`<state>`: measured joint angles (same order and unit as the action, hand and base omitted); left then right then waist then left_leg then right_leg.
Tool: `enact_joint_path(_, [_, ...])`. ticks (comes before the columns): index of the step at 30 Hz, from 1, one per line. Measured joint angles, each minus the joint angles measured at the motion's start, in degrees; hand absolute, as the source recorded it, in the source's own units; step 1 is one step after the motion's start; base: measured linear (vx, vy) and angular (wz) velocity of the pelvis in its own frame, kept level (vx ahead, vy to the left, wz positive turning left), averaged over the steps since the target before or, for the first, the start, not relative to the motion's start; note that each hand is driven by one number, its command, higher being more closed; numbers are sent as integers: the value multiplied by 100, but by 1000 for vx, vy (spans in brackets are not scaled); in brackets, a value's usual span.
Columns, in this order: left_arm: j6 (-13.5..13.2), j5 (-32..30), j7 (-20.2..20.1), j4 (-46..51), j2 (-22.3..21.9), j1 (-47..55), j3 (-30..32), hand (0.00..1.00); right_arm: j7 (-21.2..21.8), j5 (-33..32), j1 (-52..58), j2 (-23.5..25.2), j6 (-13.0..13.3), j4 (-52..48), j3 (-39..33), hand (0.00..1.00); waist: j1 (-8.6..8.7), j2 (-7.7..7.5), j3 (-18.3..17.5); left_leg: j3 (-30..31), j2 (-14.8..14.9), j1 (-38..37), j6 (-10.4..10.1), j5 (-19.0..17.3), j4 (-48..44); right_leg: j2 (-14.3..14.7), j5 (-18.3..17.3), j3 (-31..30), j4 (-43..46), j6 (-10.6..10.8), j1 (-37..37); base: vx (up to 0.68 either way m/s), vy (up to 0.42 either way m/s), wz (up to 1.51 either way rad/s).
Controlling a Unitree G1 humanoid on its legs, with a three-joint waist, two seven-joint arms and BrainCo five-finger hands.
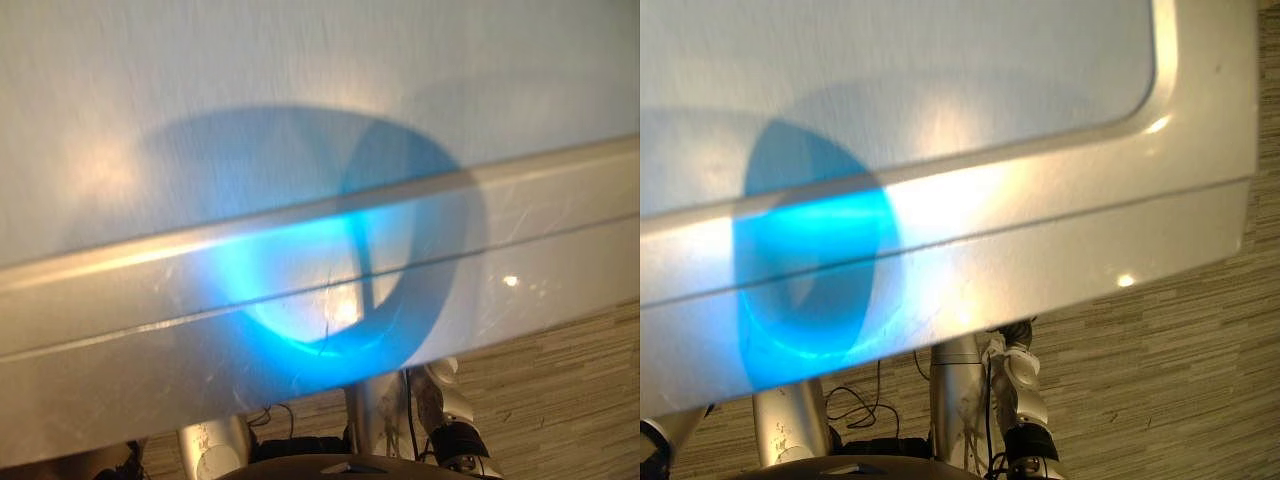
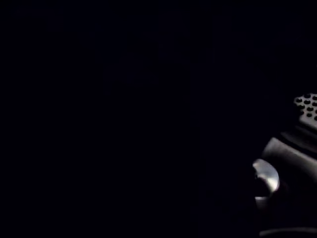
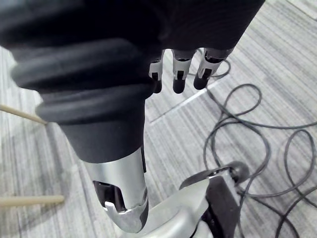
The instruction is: Pick up the laundry basket with both hands and put the clothes into the washing machine.
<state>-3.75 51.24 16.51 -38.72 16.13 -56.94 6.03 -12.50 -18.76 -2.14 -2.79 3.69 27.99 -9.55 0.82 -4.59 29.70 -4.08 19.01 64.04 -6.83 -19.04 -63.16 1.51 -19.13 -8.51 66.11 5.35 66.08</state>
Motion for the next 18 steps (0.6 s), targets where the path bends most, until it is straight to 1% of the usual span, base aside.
enact_joint_path(2, [-15,46,60,-26,265,-265,-386,100,54,-4,103,-4,-12,29,-29,0,-32,0,0,6,20,165,54,12,-105,70,42,-70,71,-94,194,-152,-7,-14])
enact_joint_path(3, [-26,51,73,-34,343,-333,-483,100,100,-6,132,-3,-13,33,-34,0,-39,0,0,20,40,212,63,20,-134,100,54,-84,87,-115,238,-144,-26,-15])
enact_joint_path(5, [-160,307,215,-48,622,-634,-901,100,165,-10,198,6,-15,42,-141,0,-47,0,0,90,42,414,49,49,-177,193,71,-152,102,-150,421,-145,-31,-9])
enact_joint_path(7, [-267,488,335,-48,749,-805,-1004,100,178,-33,198,0,-13,45,-280,0,-39,1,0,93,28,527,58,123,-160,237,70,-206,86,-148,537,-107,-11,-7])
enact_joint_path(9, [-505,332,670,-42,947,-936,-1051,100,179,-132,199,-7,-9,56,-344,0,-9,4,2,111,29,641,63,205,-122,267,70,-208,9,-148,652,-108,-2,-14])
enact_joint_path(10, [-535,204,732,-24,1008,-941,-1048,100,182,-133,199,-2,-7,55,-343,0,16,4,2,111,28,667,68,215,-88,269,70,-206,-36,-148,676,-48,5,-11])
enact_joint_path(11, [-529,-248,874,82,1116,-968,-1053,100,191,-133,199,2,-1,57,-342,0,51,6,4,106,19,724,78,317,23,269,71,-197,-134,-146,732,-37,2,-2])
enact_joint_path(12, [-447,-1109,1144,348,1236,-967,-1128,100,192,-134,210,0,29,80,-340,0,82,8,5,127,-16,792,87,351,86,266,77,-182,-200,-143,782,0,0,0])
enact_joint_path(13, [-391,-1559,1280,520,1308,-967,-1248,100,192,-134,219,-3,69,111,-335,0,97,12,7,140,-30,830,88,390,103,266,86,-174,-210,-141,810,-17,5,9])
enact_joint_path(14, [-244,-2748,1577,863,1481,-966,-1668,100,190,-135,224,-28,177,229,-266,0,106,42,29,228,-54,917,80,476,110,271,130,-123,-211,-152,836,5,9,16])
enact_joint_path(15, [-24,-4043,1878,1107,1669,-972,-2279,100,191,-136,244,-35,267,292,-171,0,101,48,34,270,-56,992,76,503,106,263,165,-53,-199,-180,877,11,7,18])
enact_joint_path(16, [161,-4946,1994,1130,1751,-1009,-2617,100,193,-147,246,-46,347,325,-108,0,87,48,34,280,-56,1022,77,512,106,256,211,-19,-196,-180,902,20,0,15])
enact_joint_path(17, [617,-6830,2065,1067,1861,-1096,-3229,100,203,-185,232,-115,539,442,44,0,33,51,36,279,-56,1047,78,520,97,237,295,-5,-191,-193,929,36,5,6])
enact_joint_path(18, [877,-7994,2009,972,1936,-1167,-3734,100,205,-252,211,-185,679,454,167,0,-4,64,42,272,-56,1068,79,520,94,229,303,-11,-192,-191,950,37,8,2])
